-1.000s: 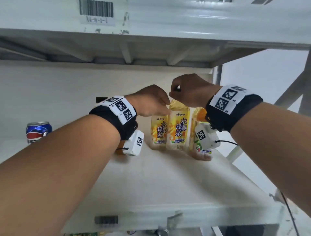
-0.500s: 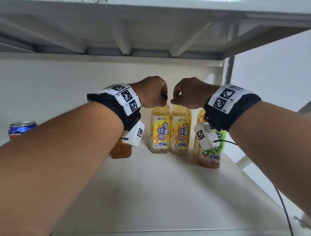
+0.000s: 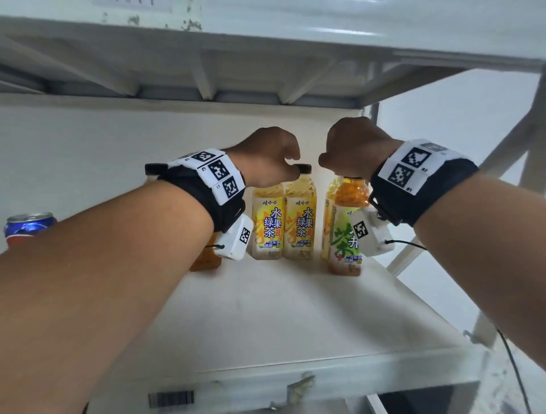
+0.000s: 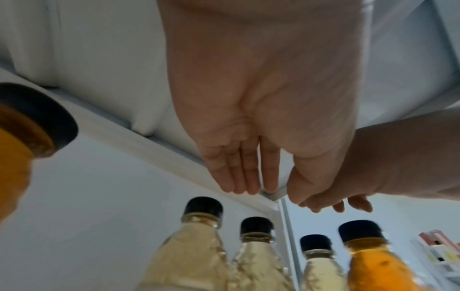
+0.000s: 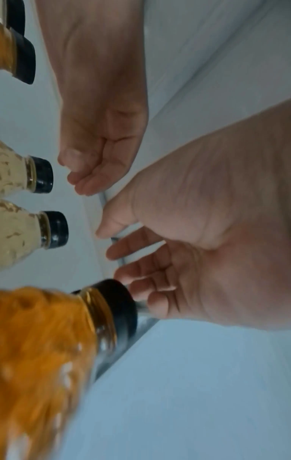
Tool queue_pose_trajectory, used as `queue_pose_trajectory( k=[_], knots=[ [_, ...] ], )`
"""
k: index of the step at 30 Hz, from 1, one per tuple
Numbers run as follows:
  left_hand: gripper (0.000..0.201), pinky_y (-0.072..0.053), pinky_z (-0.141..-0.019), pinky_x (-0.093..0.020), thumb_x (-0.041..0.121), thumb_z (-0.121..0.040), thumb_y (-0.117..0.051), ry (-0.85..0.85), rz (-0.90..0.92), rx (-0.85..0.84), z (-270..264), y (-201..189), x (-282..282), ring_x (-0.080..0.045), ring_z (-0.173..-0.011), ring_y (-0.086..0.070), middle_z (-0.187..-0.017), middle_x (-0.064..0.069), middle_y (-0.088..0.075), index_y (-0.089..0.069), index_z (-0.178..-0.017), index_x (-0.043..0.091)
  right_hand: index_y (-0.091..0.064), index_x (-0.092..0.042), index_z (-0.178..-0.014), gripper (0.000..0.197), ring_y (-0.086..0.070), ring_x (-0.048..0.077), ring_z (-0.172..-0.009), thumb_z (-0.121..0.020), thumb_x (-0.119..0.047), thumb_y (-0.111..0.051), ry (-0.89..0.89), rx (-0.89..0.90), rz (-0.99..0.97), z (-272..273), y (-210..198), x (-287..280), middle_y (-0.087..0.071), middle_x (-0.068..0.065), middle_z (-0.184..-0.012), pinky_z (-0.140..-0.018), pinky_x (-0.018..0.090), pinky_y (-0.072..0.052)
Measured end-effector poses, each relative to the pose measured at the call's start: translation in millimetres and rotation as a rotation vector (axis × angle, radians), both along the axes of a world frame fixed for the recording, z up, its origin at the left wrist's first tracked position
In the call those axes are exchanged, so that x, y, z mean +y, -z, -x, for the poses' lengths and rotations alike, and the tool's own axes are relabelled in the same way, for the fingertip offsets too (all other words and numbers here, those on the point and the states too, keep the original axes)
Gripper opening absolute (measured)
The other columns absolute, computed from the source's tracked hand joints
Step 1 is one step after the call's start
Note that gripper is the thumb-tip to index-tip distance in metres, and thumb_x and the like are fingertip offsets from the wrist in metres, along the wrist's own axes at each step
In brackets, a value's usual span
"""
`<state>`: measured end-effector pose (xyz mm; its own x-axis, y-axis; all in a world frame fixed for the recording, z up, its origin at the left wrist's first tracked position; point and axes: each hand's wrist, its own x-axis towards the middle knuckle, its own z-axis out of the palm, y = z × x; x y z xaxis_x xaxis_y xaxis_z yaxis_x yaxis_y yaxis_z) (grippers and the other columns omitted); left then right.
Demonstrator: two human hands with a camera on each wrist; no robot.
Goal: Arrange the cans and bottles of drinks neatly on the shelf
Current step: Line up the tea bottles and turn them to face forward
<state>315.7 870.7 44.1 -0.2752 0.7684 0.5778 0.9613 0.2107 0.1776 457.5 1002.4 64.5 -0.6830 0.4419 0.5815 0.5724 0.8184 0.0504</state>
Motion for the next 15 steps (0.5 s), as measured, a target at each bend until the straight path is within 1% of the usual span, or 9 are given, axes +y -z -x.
queue_pose_trajectory(
  k=[1, 2, 4, 6, 9, 10, 12, 14, 15],
  knots=[
    [0.032, -0.048, -0.088, -0.028, 0.031, -0.09, -0.076, 0.025, -0.008, 0.0, -8.1, 1.1, -1.0, -0.018, -0.11, -0.065, -0.117, 0.005, -0.07, -0.074, -0.119, 0.019, -0.063, -0.013, -0.08, 0.023, -0.058, 0.021, -0.073, -0.089, -0.034, -0.065, 0.052, 0.006, 0.021, -7.1, 3.5, 0.4, -0.063, 0.007, -0.087, -0.054, 0.028, -0.04],
    [0.03, -0.048, -0.084, -0.027, 0.032, -0.09, -0.076, 0.037, 0.0, 0.007, -15.2, 2.9, -1.5, -0.018, -0.107, -0.065, -0.113, 0.006, -0.07, -0.075, -0.117, 0.019, -0.058, -0.014, -0.075, 0.025, -0.055, 0.02, -0.07, -0.088, -0.034, -0.065, 0.087, -0.009, 0.042, -12.6, 8.5, -0.3, -0.06, 0.006, -0.083, -0.053, 0.027, -0.038],
    [0.03, -0.046, -0.08, -0.026, 0.035, -0.091, -0.076, 0.053, 0.043, 0.036, -28.1, 8.3, -5.7, -0.016, -0.104, -0.064, -0.111, 0.007, -0.068, -0.074, -0.117, 0.02, -0.046, -0.015, -0.071, 0.033, -0.052, 0.023, -0.073, -0.088, -0.035, -0.065, 0.105, -0.059, 0.051, -23.7, 20.1, -6.1, -0.05, 0.003, -0.077, -0.061, 0.029, -0.04],
    [0.032, -0.048, -0.08, -0.026, 0.038, -0.092, -0.075, 0.072, 0.074, 0.054, -37.4, 14.1, -13.9, -0.014, -0.103, -0.064, -0.114, 0.007, -0.068, -0.074, -0.119, 0.021, -0.04, -0.012, -0.077, 0.036, -0.047, 0.027, -0.081, -0.091, -0.034, -0.065, 0.09, -0.061, 0.013, -33.2, 28.8, -14.8, -0.045, 0.004, -0.077, -0.071, 0.032, -0.04],
    [0.029, -0.054, -0.082, -0.028, 0.036, -0.09, -0.077, 0.107, 0.072, 0.006, -48.8, 21.1, -33.9, -0.013, -0.102, -0.067, -0.11, 0.01, -0.07, -0.075, -0.114, 0.021, -0.047, -0.011, -0.102, 0.027, -0.048, 0.03, -0.085, -0.093, -0.028, -0.066, 0.072, -0.022, 0.032, -49.6, 31.4, -34.4, -0.049, 0.007, -0.088, -0.072, 0.033, -0.042],
    [0.027, -0.056, -0.083, -0.03, 0.036, -0.089, -0.078, 0.115, 0.073, -0.017, -53.2, 23.2, -43.0, -0.013, -0.1, -0.068, -0.109, 0.01, -0.07, -0.076, -0.112, 0.021, -0.05, -0.01, -0.106, 0.024, -0.049, 0.03, -0.085, -0.093, -0.024, -0.065, 0.067, -0.021, 0.042, -55.1, 32.0, -42.0, -0.052, 0.009, -0.091, -0.072, 0.033, -0.042],
    [0.024, -0.058, -0.086, -0.032, 0.035, -0.088, -0.079, 0.131, 0.074, -0.05, -62.3, 26.0, -63.1, -0.009, -0.097, -0.068, -0.104, 0.012, -0.071, -0.076, -0.108, 0.022, -0.059, -0.009, -0.107, 0.018, -0.054, 0.031, -0.088, -0.093, -0.019, -0.064, 0.043, -0.025, 0.04, -64.9, 33.5, -58.0, -0.062, 0.011, -0.098, -0.074, 0.033, -0.046],
    [0.023, -0.057, -0.085, -0.031, 0.034, -0.087, -0.081, 0.142, 0.063, -0.077, -69.4, 29.3, -87.4, -0.004, -0.093, -0.066, -0.099, 0.016, -0.069, -0.076, -0.106, 0.023, -0.067, -0.007, -0.109, 0.019, -0.062, 0.035, -0.098, -0.094, -0.017, -0.062, 0.008, -0.032, 0.032, -71.6, 37.9, -81.2, -0.07, 0.014, -0.109, -0.083, 0.038, -0.054],
    [0.025, -0.057, -0.085, -0.031, 0.034, -0.086, -0.082, 0.141, 0.061, -0.094, -72.5, 31.1, -99.1, -0.003, -0.092, -0.066, -0.098, 0.016, -0.068, -0.075, -0.107, 0.023, -0.069, -0.006, -0.112, 0.021, -0.064, 0.037, -0.103, -0.095, -0.017, -0.061, -0.014, -0.017, 0.022, -74.0, 40.4, -94.9, -0.071, 0.016, -0.112, -0.087, 0.04, -0.055]
  ],
)
